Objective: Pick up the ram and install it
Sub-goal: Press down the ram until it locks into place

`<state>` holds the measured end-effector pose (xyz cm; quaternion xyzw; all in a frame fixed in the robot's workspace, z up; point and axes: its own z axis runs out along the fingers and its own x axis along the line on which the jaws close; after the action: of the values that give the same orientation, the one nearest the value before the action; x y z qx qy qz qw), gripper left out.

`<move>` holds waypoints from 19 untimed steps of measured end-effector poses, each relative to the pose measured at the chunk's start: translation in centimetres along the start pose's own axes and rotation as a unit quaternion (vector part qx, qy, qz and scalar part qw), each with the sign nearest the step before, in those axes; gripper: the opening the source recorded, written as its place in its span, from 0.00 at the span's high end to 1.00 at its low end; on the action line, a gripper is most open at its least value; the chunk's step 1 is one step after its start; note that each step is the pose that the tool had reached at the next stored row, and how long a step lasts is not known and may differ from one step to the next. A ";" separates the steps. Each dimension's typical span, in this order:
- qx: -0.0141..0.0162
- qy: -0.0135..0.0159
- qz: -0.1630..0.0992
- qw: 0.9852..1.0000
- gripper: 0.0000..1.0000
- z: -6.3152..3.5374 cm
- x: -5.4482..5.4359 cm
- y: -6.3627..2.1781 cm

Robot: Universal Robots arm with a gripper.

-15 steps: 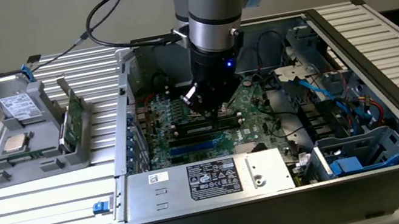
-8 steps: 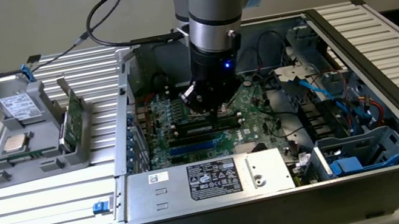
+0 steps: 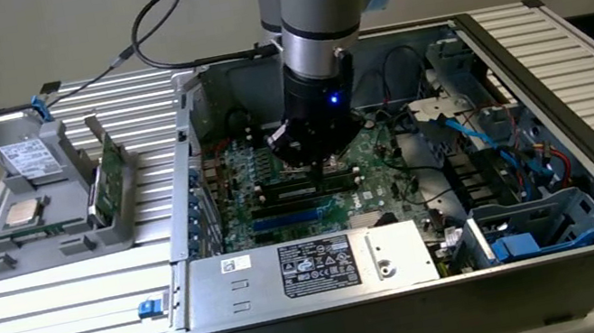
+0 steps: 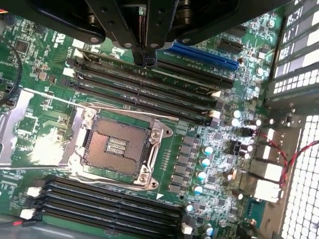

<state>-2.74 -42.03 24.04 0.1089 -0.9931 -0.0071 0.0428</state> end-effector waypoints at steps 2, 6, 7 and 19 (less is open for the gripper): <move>-0.001 0.000 0.017 1.000 0.89 0.03 0.0 0.00; -0.004 -0.001 0.050 0.999 0.89 0.07 0.0 0.00; -0.005 -0.001 0.058 0.998 0.89 0.08 0.0 0.00; -0.003 -0.005 0.097 0.995 0.89 0.11 0.0 0.09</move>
<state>-2.74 -41.94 23.93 0.0118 -0.9992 -0.0069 0.0388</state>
